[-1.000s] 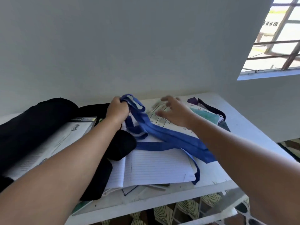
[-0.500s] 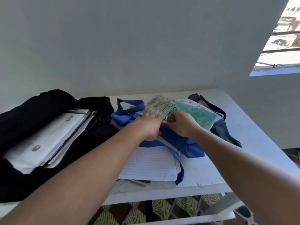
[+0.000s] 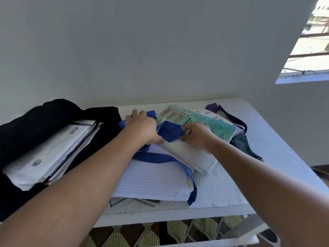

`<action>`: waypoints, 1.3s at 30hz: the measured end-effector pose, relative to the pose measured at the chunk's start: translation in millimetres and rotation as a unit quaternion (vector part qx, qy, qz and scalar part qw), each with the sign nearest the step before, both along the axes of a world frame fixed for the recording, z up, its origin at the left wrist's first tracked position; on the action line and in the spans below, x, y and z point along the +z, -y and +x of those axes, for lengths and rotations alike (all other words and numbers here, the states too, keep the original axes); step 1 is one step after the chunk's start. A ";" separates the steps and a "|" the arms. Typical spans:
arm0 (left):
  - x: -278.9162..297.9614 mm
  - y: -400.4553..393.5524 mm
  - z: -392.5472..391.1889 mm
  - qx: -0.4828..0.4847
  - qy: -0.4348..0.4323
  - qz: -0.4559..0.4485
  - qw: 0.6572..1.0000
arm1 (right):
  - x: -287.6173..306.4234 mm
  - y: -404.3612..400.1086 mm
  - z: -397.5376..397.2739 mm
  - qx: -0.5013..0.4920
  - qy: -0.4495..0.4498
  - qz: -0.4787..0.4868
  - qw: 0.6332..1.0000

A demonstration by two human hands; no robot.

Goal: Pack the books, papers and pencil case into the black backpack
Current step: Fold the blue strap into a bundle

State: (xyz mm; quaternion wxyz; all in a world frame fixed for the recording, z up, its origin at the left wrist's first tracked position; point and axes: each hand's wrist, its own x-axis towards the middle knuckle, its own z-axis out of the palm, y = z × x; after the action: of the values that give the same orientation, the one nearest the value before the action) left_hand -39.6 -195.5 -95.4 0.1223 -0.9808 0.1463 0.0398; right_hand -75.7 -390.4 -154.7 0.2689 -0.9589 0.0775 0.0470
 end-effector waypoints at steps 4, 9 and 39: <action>5.1 16.6 11.2 -0.080 -0.025 -0.177 0.981 | 6.4 -3.0 -1.9 -0.012 0.034 0.126 0.991; -9.1 18.8 23.1 -0.154 -0.176 -0.278 0.932 | 12.2 -0.2 -8.5 0.041 0.097 0.107 0.989; -2.6 -5.2 -3.7 -0.011 -0.061 -0.715 0.696 | 59.4 -38.9 -11.5 0.042 -0.094 0.766 0.634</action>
State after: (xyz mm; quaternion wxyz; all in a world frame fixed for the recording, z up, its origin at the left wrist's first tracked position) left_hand -43.3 -190.2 -98.0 -0.6246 -0.7665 0.1481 -0.0184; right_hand -87.2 -351.4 -95.3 0.8961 -0.4008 -0.0019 0.1909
